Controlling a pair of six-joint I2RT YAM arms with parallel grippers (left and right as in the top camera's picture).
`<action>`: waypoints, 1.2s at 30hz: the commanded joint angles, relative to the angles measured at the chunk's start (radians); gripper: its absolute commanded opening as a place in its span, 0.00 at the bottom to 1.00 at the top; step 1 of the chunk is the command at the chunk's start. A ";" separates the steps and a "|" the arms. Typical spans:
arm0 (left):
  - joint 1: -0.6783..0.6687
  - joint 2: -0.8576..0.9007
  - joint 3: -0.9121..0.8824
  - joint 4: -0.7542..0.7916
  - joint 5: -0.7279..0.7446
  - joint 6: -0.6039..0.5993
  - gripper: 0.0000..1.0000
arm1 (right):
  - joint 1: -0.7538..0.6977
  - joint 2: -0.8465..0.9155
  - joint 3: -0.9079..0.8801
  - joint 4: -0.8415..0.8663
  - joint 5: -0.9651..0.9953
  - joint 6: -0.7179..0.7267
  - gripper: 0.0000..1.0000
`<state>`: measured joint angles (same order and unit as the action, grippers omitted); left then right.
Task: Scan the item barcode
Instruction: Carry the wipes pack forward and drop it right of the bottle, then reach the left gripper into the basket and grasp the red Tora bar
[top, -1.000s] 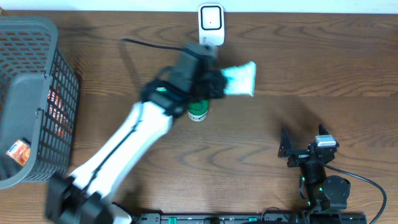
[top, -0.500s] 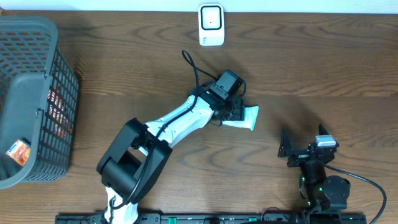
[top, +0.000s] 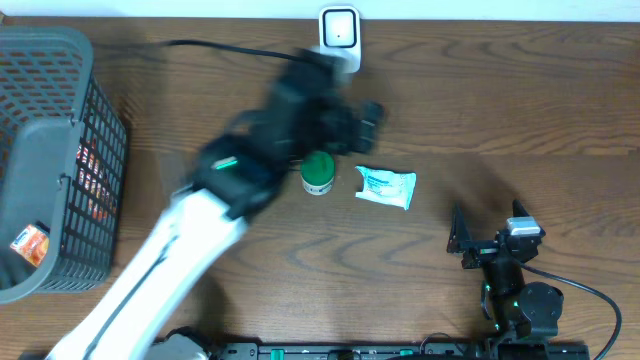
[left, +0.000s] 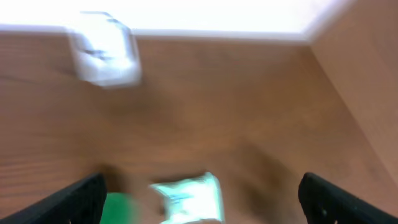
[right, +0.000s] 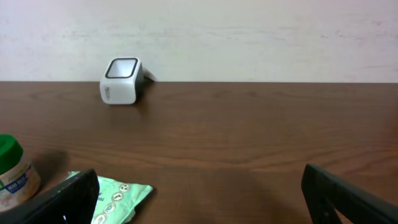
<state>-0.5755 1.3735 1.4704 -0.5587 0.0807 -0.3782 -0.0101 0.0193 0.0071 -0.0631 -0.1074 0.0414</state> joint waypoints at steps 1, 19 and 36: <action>0.128 -0.090 0.000 -0.090 -0.289 0.045 0.98 | -0.003 -0.001 -0.002 -0.003 0.004 0.010 0.99; 1.252 -0.100 0.000 -0.208 0.043 0.054 0.98 | -0.003 -0.001 -0.002 -0.003 0.004 0.010 0.99; 1.270 0.293 0.000 -0.243 0.061 0.240 0.98 | -0.003 -0.001 -0.002 -0.003 0.004 0.010 0.99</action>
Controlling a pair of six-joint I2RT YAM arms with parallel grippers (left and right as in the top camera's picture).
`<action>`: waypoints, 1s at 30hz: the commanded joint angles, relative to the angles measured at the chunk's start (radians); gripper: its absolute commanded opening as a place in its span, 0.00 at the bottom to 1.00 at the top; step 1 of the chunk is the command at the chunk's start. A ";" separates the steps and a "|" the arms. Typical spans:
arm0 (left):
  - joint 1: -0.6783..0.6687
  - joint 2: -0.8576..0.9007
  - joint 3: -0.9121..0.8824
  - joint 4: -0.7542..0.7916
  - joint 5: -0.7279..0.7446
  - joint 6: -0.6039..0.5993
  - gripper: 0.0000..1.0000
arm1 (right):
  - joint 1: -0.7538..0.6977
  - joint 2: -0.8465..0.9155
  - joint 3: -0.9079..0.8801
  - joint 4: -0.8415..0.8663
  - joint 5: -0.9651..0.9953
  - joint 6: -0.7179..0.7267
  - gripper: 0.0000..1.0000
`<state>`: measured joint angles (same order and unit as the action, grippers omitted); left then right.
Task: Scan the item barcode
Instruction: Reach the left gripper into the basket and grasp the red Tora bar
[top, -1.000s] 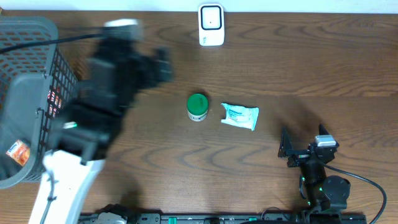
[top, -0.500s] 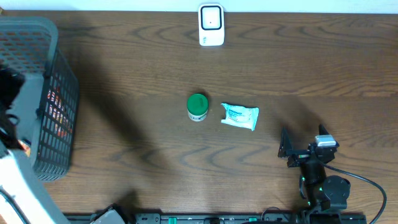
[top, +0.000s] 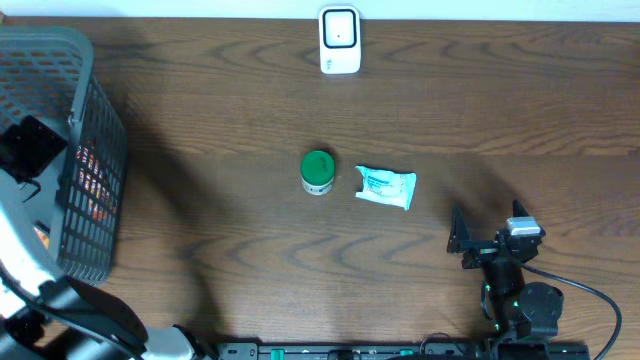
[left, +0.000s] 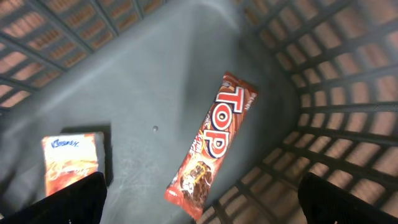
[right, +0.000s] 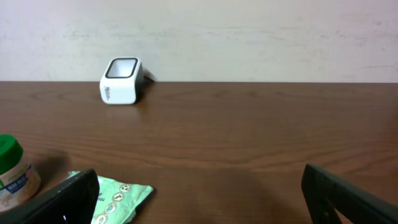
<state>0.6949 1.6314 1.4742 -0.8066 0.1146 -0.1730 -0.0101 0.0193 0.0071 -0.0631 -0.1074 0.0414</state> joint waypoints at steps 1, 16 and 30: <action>0.000 0.051 -0.004 0.012 0.053 0.053 0.98 | -0.003 -0.001 -0.002 -0.003 0.004 0.010 0.99; -0.023 0.285 -0.004 0.109 0.169 0.143 0.98 | -0.003 -0.001 -0.002 -0.003 0.005 0.010 0.99; -0.077 0.441 -0.004 0.093 -0.021 0.161 0.83 | -0.003 -0.001 -0.002 -0.003 0.005 0.010 0.99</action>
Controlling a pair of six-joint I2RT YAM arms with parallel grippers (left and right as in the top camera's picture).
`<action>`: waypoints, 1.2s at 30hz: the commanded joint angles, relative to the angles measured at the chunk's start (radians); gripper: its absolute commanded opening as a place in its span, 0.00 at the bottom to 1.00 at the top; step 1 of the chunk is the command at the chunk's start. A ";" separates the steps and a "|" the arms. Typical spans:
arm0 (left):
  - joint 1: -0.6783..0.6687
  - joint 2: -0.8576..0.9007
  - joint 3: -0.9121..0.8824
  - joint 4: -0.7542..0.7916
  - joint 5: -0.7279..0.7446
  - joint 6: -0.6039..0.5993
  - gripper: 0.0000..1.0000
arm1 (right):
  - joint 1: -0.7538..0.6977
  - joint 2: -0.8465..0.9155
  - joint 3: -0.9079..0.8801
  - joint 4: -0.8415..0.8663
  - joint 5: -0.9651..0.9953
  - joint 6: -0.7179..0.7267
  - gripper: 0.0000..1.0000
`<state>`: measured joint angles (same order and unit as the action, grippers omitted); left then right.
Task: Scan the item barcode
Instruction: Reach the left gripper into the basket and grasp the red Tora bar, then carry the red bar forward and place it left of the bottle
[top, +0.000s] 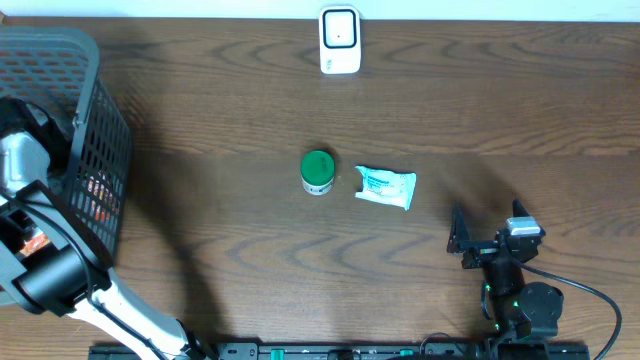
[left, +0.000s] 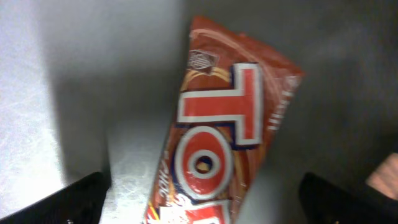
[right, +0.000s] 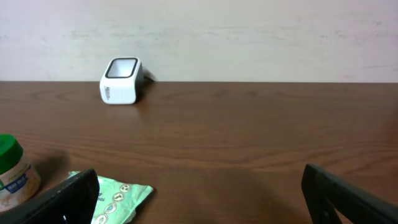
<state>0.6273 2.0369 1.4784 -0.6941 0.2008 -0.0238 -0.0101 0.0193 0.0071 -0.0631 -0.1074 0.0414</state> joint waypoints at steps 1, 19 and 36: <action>-0.009 0.035 -0.008 -0.027 -0.149 0.011 0.77 | -0.003 -0.001 -0.002 -0.003 0.004 0.010 0.99; 0.023 -0.173 0.076 -0.172 -0.329 -0.137 0.07 | -0.003 -0.001 -0.002 -0.003 0.005 0.010 0.99; -0.130 -0.821 0.149 -0.097 0.498 -0.258 0.07 | -0.003 -0.001 -0.002 -0.003 0.004 0.010 0.99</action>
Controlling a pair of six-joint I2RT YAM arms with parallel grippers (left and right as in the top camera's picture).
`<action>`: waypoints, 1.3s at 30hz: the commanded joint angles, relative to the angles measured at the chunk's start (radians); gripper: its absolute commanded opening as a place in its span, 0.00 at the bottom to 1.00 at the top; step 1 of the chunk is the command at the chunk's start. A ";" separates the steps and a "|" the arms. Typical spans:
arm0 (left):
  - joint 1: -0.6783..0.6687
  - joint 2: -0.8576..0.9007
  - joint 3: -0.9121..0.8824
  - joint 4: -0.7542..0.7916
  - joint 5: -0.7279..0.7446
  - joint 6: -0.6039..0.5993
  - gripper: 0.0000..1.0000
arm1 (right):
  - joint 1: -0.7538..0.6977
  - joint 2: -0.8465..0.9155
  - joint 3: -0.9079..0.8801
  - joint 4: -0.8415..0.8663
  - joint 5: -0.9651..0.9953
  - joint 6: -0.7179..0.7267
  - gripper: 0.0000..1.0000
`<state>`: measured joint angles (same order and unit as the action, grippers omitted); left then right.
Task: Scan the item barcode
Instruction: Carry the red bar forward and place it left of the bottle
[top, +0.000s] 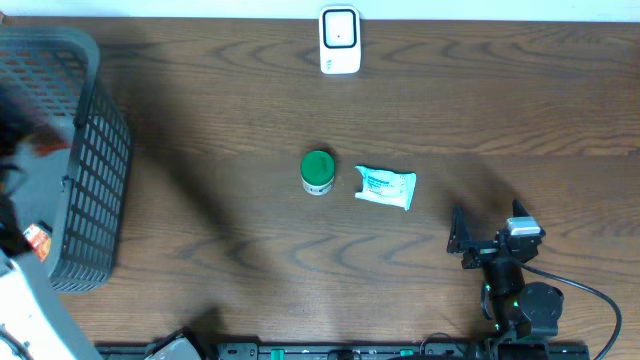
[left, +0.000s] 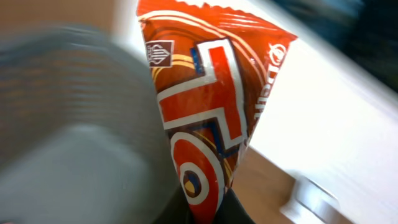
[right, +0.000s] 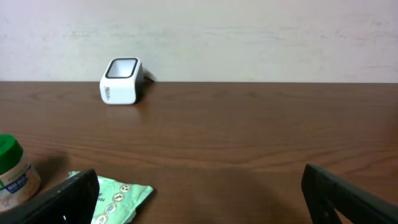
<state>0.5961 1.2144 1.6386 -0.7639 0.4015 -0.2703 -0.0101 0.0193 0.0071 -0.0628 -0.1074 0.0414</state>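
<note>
A red "TOP" candy bar (left: 208, 118) stands upright in the left wrist view, its lower end pinched in my left gripper (left: 202, 210), which is shut on it. The grey basket (left: 68, 137) is a blur beside and below it. In the overhead view the left arm is a blur at the far left, over the basket (top: 95, 150). The white barcode scanner (top: 339, 40) stands at the table's far edge, also seen as the scanner (right: 121, 81). My right gripper (right: 202, 199) rests open at the front right, holding nothing.
A green-lidded jar (top: 318, 172) and a pale green packet (top: 385, 187) lie mid-table, between the basket and the right arm (top: 495, 250). An orange box (top: 33, 238) stays in the basket. A black cable runs from the right arm's base.
My left gripper was open low over the TOP bar on the basket floor. Now it is shut on the bar and holds it up above the basket. The right arm has not moved.
My left arm was over the middle of the table near the jar and packet, open. Then it hung over the basket, above the TOP bar and orange box. It then sat close over the bar, and now holds it lifted. The right arm stayed still throughout.
</note>
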 joint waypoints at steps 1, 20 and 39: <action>-0.152 -0.002 -0.011 -0.051 0.293 0.004 0.07 | -0.003 -0.001 -0.002 -0.003 0.004 0.010 0.99; -0.896 0.243 -0.362 -0.084 -0.368 -0.247 0.07 | -0.003 -0.001 -0.002 -0.003 0.004 0.010 0.99; -0.923 0.552 -0.488 0.175 -0.371 -0.441 0.63 | -0.003 -0.001 -0.002 -0.003 0.005 0.010 0.99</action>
<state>-0.3237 1.7615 1.1488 -0.5938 0.0494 -0.6842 -0.0101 0.0193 0.0071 -0.0631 -0.1074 0.0414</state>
